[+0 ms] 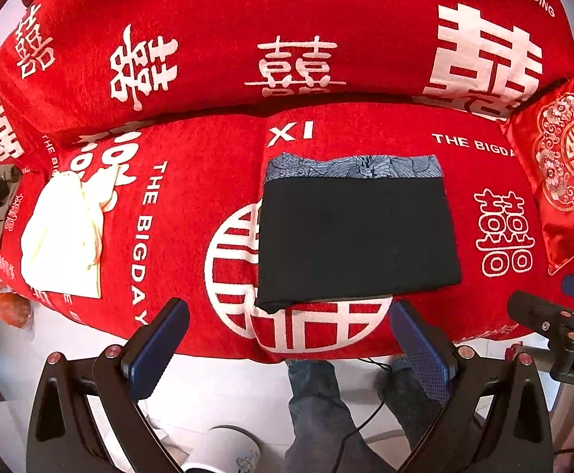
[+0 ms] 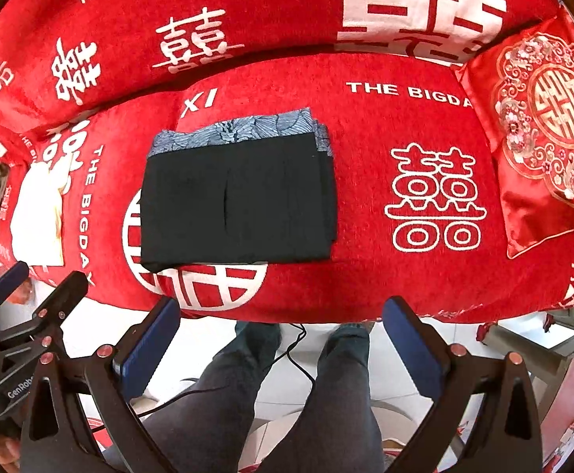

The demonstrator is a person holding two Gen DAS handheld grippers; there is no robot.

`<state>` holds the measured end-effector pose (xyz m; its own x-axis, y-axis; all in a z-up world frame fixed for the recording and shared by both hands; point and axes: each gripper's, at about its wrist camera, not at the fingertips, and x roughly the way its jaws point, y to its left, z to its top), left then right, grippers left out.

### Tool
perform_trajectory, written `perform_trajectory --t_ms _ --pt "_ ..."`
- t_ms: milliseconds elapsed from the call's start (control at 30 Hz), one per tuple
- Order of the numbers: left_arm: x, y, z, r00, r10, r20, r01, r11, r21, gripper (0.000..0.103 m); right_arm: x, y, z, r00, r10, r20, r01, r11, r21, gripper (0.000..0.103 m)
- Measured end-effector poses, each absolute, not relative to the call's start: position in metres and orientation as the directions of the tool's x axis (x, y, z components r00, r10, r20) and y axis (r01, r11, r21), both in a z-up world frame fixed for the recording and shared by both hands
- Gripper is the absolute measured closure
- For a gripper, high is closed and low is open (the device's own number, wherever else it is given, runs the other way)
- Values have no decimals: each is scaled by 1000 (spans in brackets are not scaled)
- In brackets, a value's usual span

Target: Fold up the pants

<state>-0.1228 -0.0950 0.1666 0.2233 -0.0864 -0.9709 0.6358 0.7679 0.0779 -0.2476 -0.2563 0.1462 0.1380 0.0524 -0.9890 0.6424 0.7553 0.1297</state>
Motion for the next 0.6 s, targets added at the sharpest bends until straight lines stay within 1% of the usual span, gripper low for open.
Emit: perform_trajectory --t_ms 600 --pt "-117 -93 167 224 -82 -971 634 769 81 1 -235 -256 143 120 40 -992 622 776 106 1"
